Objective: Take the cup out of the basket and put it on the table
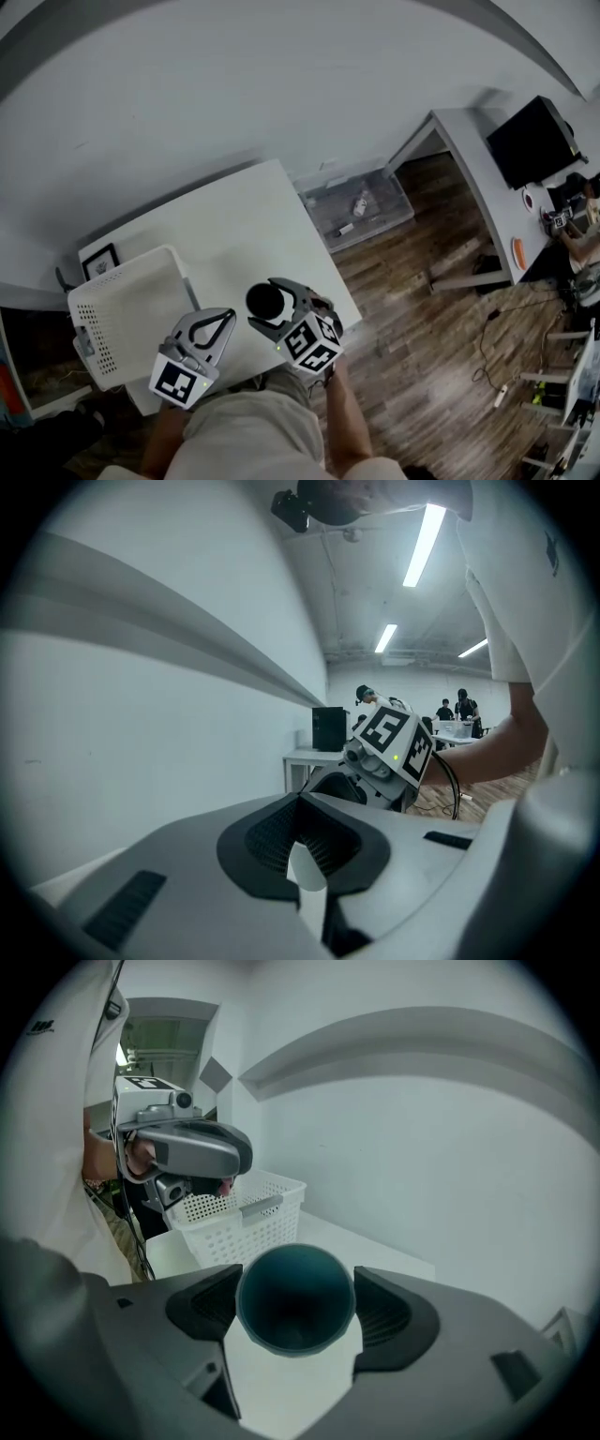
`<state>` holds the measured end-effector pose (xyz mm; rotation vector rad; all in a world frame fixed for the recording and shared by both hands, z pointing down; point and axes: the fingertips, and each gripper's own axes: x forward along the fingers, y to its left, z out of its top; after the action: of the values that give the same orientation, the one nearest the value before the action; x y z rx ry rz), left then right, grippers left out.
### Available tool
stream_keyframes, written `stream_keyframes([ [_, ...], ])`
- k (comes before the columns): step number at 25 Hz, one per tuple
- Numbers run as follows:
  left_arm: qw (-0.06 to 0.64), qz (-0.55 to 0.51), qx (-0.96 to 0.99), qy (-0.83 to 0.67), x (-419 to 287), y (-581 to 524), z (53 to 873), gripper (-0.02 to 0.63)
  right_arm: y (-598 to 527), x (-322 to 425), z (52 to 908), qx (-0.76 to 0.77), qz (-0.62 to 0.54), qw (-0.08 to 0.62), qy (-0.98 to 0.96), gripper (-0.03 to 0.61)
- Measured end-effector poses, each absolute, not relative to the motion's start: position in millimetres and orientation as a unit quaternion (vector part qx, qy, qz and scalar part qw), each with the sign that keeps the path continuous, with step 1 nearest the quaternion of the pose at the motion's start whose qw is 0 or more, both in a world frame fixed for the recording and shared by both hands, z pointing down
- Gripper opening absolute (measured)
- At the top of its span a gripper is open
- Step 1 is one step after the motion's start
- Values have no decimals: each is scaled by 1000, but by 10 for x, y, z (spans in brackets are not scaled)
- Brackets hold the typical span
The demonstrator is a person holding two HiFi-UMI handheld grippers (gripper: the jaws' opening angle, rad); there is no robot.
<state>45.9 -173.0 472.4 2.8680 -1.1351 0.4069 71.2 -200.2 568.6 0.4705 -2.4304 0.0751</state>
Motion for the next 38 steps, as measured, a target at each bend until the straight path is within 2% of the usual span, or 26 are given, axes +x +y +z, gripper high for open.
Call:
stream_keyframes([
  [17, 9, 164, 932, -324, 670, -1741, 4865, 2, -1977, 850, 6437, 239, 44, 316, -917, 379],
  [38, 11, 178, 933, -313, 669, -1729, 4911, 2, -1879, 891, 6697, 258, 46, 291, -920, 379],
])
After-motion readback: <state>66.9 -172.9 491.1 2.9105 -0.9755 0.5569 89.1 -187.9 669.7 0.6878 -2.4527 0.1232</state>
